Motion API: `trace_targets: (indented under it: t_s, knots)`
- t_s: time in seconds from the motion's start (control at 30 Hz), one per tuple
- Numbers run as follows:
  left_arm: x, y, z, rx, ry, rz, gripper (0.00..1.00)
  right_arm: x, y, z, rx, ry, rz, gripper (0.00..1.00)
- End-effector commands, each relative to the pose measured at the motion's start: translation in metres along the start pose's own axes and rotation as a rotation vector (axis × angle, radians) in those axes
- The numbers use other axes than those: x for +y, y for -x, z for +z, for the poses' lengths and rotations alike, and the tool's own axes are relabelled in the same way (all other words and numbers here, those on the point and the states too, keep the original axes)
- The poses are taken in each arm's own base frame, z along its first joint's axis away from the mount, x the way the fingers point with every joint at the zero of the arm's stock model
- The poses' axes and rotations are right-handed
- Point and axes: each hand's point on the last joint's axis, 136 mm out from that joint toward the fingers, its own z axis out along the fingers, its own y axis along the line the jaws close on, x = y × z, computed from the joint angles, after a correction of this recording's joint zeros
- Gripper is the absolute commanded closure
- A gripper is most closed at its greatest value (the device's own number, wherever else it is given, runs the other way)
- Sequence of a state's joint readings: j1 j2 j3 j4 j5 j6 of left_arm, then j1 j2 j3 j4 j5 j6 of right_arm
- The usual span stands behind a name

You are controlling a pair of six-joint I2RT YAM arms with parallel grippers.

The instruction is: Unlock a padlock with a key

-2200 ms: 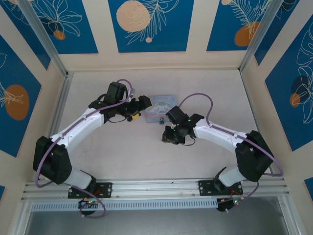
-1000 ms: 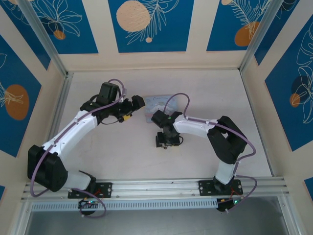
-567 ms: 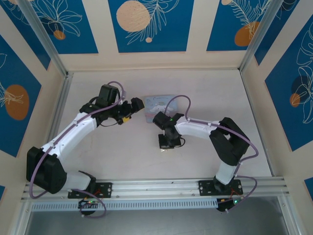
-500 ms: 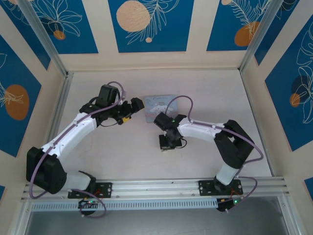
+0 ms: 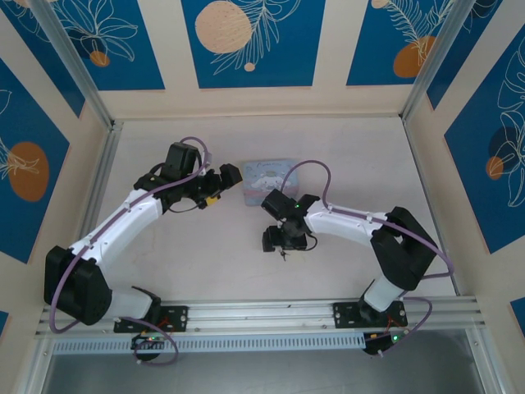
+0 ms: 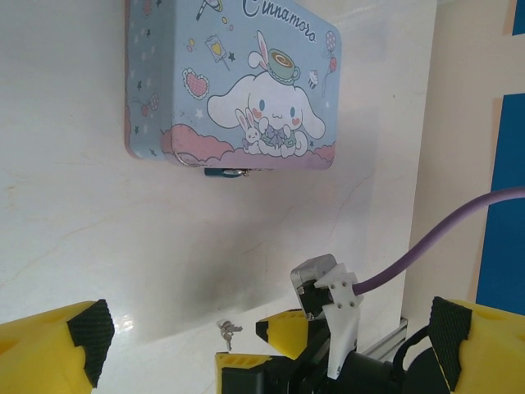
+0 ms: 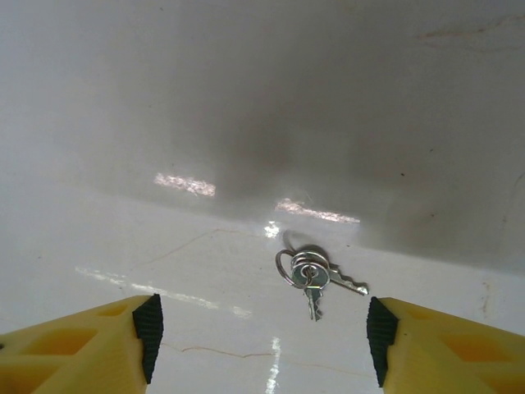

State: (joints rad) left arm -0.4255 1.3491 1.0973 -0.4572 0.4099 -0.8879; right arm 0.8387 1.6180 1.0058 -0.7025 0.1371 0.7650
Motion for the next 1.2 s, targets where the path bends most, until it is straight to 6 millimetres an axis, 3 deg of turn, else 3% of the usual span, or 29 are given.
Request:
trace_targets:
  t_s: [0.0,0.27,0.83,1.0,1.17]
  knots:
    - [-0.001,0.004,-0.005,-0.018,-0.009,-0.001,0.0,-0.01,-0.009,0.006,0.032,-0.055,0.015,0.37]
    - [-0.001,0.004,-0.005,-0.018,-0.005,-0.001,0.0,-0.007,-0.014,0.013,0.061,-0.035,0.013,0.44]
    - [0.0,0.006,-0.006,-0.028,0.001,-0.004,0.0,0.003,-0.033,0.033,0.131,-0.032,-0.012,0.46]
    - [0.001,0.006,-0.008,-0.031,0.003,-0.003,0.0,0.02,-0.031,0.033,0.135,0.002,-0.042,0.48]
    - [0.002,0.008,-0.01,-0.039,0.004,-0.006,0.0,0.055,-0.023,0.025,0.121,0.125,-0.117,0.48]
